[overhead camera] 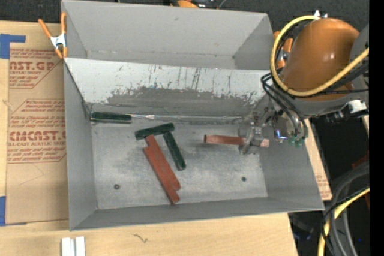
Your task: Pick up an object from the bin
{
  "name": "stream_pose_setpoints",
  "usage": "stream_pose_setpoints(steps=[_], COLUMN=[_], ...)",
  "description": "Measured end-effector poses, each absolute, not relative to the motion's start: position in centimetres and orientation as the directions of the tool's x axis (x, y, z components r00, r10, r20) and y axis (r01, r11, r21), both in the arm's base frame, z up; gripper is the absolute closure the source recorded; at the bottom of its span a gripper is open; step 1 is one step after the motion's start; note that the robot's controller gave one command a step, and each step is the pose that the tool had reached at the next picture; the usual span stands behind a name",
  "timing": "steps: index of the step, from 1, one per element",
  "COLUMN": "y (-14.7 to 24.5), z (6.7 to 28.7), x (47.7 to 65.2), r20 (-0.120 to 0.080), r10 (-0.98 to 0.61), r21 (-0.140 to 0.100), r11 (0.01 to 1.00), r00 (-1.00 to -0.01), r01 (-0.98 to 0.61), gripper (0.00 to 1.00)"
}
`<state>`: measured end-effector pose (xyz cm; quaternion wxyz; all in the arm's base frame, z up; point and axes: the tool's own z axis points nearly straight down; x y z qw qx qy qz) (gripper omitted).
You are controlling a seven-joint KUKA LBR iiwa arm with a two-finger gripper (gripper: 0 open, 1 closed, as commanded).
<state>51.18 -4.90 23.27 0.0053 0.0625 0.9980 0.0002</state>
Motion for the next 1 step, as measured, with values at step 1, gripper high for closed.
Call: stream_pose_setpoints(steps=[1], y=[-6.74], z=[37.66], x=[58.46], r20=[-0.011], r10=[-0.19], r21=[-0.004], r11=[0.982], r00=[-0.982], r01=[-0.19], gripper=[1.0])
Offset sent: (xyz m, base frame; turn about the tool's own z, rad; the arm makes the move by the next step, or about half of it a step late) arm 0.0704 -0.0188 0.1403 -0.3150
